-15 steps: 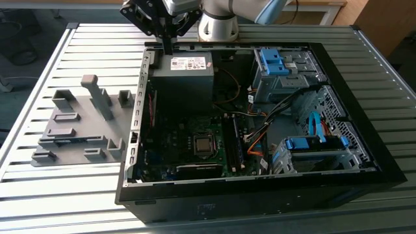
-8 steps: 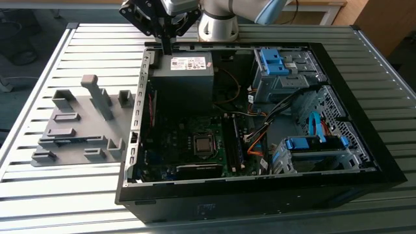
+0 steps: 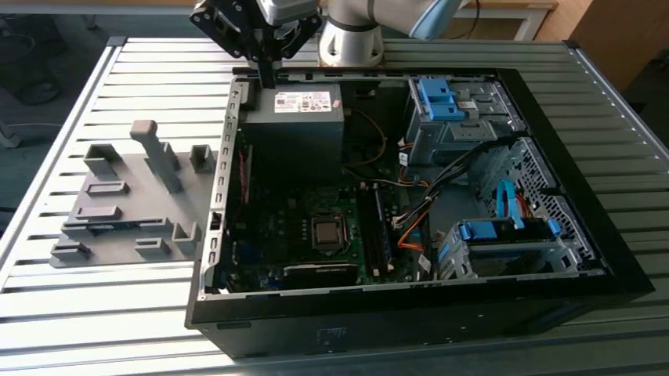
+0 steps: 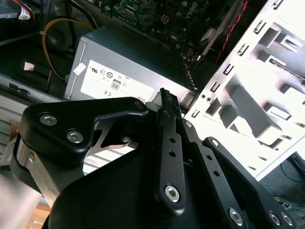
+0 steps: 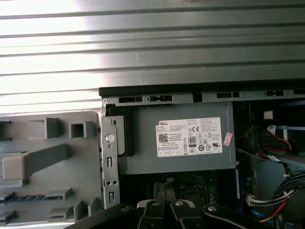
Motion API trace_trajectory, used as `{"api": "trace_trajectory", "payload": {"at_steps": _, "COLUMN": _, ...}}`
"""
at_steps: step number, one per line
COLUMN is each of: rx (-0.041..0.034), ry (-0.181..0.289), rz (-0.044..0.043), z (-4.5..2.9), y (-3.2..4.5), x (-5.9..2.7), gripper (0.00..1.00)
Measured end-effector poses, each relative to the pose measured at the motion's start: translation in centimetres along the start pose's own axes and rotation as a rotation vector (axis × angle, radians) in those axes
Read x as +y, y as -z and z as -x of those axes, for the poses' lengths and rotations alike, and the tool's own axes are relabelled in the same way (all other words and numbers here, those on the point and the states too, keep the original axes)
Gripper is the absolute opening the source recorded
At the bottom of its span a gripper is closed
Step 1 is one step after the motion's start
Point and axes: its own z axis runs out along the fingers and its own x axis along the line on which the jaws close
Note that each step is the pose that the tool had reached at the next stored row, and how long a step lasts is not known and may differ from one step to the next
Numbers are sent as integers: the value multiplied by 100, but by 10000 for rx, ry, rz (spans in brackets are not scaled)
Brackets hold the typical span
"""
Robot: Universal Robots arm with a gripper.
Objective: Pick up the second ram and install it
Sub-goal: 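Reach for the second ram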
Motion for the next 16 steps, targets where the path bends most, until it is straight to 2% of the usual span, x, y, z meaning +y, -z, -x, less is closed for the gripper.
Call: {"api": "trace_trajectory", "payload": {"at_steps": 16, "rx": 0, "ry": 0, "rz": 0, "z": -41, "y": -3, "x": -3, "gripper": 11}}
